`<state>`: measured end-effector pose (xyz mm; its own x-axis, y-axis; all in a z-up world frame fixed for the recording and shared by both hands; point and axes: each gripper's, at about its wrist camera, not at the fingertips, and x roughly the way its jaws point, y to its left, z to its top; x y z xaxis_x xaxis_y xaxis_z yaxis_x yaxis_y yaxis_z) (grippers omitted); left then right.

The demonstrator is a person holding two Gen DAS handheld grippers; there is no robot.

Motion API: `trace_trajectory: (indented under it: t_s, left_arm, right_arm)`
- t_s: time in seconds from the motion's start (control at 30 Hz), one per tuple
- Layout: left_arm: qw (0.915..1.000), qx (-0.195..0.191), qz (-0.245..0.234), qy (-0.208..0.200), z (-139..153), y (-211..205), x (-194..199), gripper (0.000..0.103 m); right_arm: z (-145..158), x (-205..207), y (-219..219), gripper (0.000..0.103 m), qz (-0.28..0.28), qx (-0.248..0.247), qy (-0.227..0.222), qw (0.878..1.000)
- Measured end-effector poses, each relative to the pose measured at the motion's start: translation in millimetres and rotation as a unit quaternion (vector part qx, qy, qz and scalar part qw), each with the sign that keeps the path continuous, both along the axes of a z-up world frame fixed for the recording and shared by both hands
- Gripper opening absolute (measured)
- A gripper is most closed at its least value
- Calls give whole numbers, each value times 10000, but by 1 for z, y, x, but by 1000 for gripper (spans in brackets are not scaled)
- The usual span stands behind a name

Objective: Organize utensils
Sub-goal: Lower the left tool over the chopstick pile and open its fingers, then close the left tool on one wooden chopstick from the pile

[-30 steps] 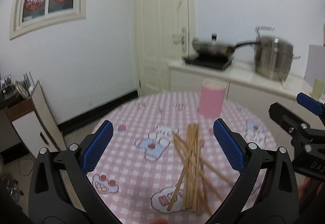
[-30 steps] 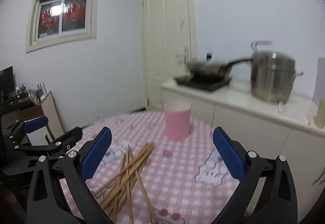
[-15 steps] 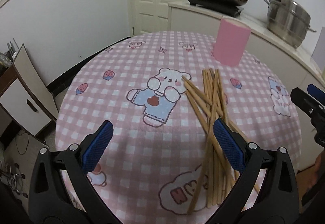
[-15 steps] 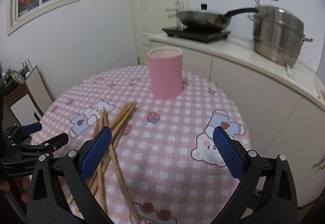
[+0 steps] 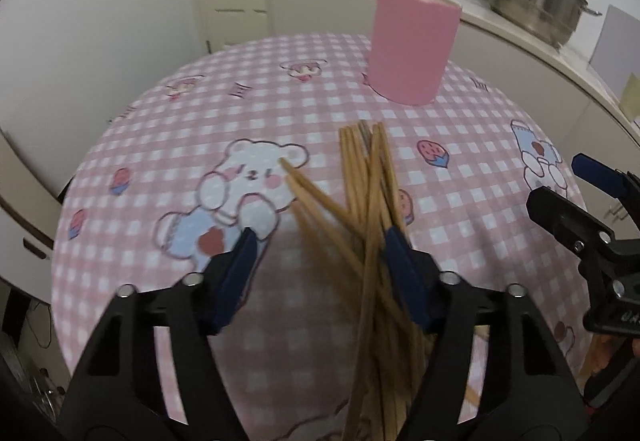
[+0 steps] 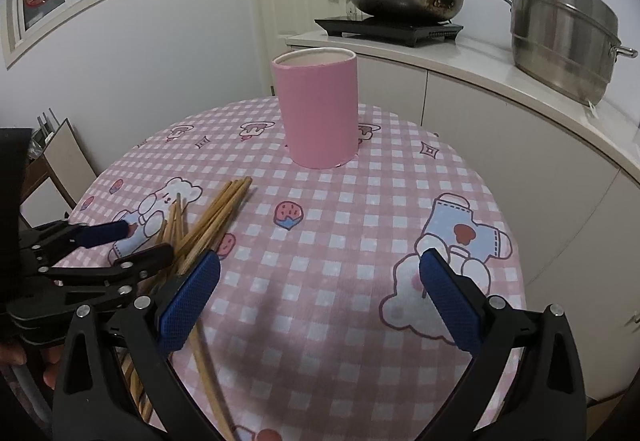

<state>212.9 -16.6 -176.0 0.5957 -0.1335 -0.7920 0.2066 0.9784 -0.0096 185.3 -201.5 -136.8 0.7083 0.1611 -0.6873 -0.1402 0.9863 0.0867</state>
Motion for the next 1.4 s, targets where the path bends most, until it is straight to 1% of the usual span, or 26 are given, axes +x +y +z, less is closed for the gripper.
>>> trace_trajectory:
  t_s: [0.07, 0.1, 0.13, 0.17, 0.23, 0.27, 0.33, 0.4, 0.47, 0.5, 0.57, 0.63, 0.73, 0.8, 0.83, 0.87, 0.9, 1.0, 1.03, 1.2, 1.23, 1.3, 1.37, 1.4]
  left_arm:
    - [9999, -1, -102, 99, -5, -5, 8, 54]
    - [9997, -9, -158, 164, -7, -7, 13, 47]
    - [9996, -34, -182, 219, -9, -8, 16, 44]
    - [9995, -71, -201, 240, -9, -8, 17, 43]
    - [9990, -187, -285, 302, -9, -9, 20, 33]
    - [9987, -237, -311, 328, -8, -9, 22, 31]
    - [9984, -311, -329, 349, -8, -8, 23, 23]
    - [9985, -320, -288, 350, -7, -6, 23, 20]
    - [9983, -422, -210, 351, -6, -1, 23, 15]
    - [9982, -463, -157, 348, -5, 3, 23, 11]
    - [9977, -584, -107, 324, -2, 10, 20, 10]
    - [9973, -674, -37, 297, 0, 17, 18, 9]
    - [9969, -758, 92, 213, 5, 29, 13, 9]
    - [9964, -811, 178, 160, 8, 37, 9, 9]
    - [9963, -825, 209, 146, 8, 40, 7, 9]
    - [9960, -844, 249, 128, 10, 45, 5, 9]
    - [9957, -870, 280, 115, 11, 49, 3, 9]
    - [9952, -900, 372, 87, 12, 58, -1, 9]
    - [9951, -908, 389, 87, 12, 60, -1, 9]
    - [9941, -976, 466, 85, 10, 69, -5, 9]
    - [9938, -995, 495, 82, 10, 71, -6, 9]
    - [9928, -1075, 526, 92, 9, 75, -7, 10]
    - [9915, -1177, 551, 111, 9, 77, -7, 10]
    - [9906, -1243, 553, 129, 9, 78, -7, 10]
  right_arm:
    - [-2, 3, -1, 96, -9, 24, 34, 10000]
    - [-3, 5, -2, 96, -10, 49, 57, 10000]
    - [-4, 7, -3, 96, -5, 69, 69, 10000]
    - [-5, 9, -3, 96, 3, 104, 98, 9999]
    - [-7, 13, -4, 96, 33, 187, 157, 9997]
    - [-7, 15, -4, 96, 77, 265, 200, 9994]
    - [-8, 19, -1, 96, 151, 344, 262, 9990]
    - [-8, 22, 2, 96, 229, 383, 306, 9985]
    - [-9, 27, 6, 96, 298, 453, 373, 9978]
    - [-11, 30, 8, 96, 337, 504, 437, 9972]
    - [-16, 36, 10, 96, 399, 618, 618, 9954]
    - [-23, 44, 13, 96, 460, 810, 907, 9915]
    - [-28, 48, 20, 94, 550, 954, 1082, 9880]
    - [-31, 52, 28, 89, 618, 1008, 1187, 9859]
    - [-33, 52, 29, 83, 638, 1040, 1216, 9851]
    - [-36, 56, 32, 80, 653, 1132, 1319, 9826]
    - [-37, 57, 34, 80, 640, 1144, 1340, 9823]
    - [-37, 63, 40, 72, 616, 1121, 1368, 9823]
    - [-37, 64, 41, 66, 626, 1122, 1387, 9820]
    - [-38, 70, 54, 59, 619, 887, 1486, 9830]
    - [-38, 71, 55, 54, 627, 880, 1505, 9827]
    - [-39, 73, 58, 48, 634, 830, 1515, 9829]
    - [-40, 75, 60, 37, 622, 743, 1473, 9843]
    - [-40, 75, 59, 35, 616, 702, 1466, 9848]
